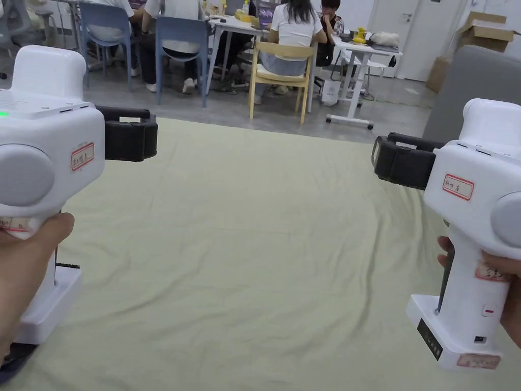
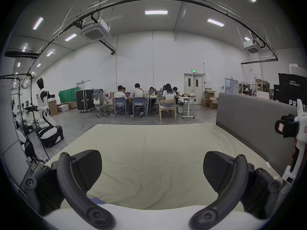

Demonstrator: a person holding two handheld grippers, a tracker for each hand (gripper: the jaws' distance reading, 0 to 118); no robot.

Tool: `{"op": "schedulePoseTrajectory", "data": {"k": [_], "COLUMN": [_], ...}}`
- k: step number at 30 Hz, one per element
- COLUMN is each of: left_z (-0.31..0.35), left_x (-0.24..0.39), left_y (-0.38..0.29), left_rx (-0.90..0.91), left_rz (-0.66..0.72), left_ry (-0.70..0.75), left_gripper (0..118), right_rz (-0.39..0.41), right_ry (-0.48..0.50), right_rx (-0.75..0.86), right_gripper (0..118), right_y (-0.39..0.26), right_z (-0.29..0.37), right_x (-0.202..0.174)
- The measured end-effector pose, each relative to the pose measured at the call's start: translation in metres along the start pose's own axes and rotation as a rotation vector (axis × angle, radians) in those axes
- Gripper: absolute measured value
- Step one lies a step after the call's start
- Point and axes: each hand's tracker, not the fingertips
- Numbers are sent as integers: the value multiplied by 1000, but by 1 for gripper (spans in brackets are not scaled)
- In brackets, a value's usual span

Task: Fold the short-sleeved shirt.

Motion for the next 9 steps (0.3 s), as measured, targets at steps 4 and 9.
{"op": "schedulePoseTrajectory", "data": {"k": [4, 9], "left_z": [-1, -2], "left_x": [1, 4], "left_y": [0, -1], "left_rx": [-7, -11], "left_rz": [13, 10], "left_ry": [-23, -32], "left_gripper": [118, 118], "right_rz": [72, 33], "right_ry": [-24, 37], "right_rx": [-53, -35], "right_gripper": [118, 118], "right_y": [2, 3], "right_z": [-4, -5], "right_x": [-7, 0]}}
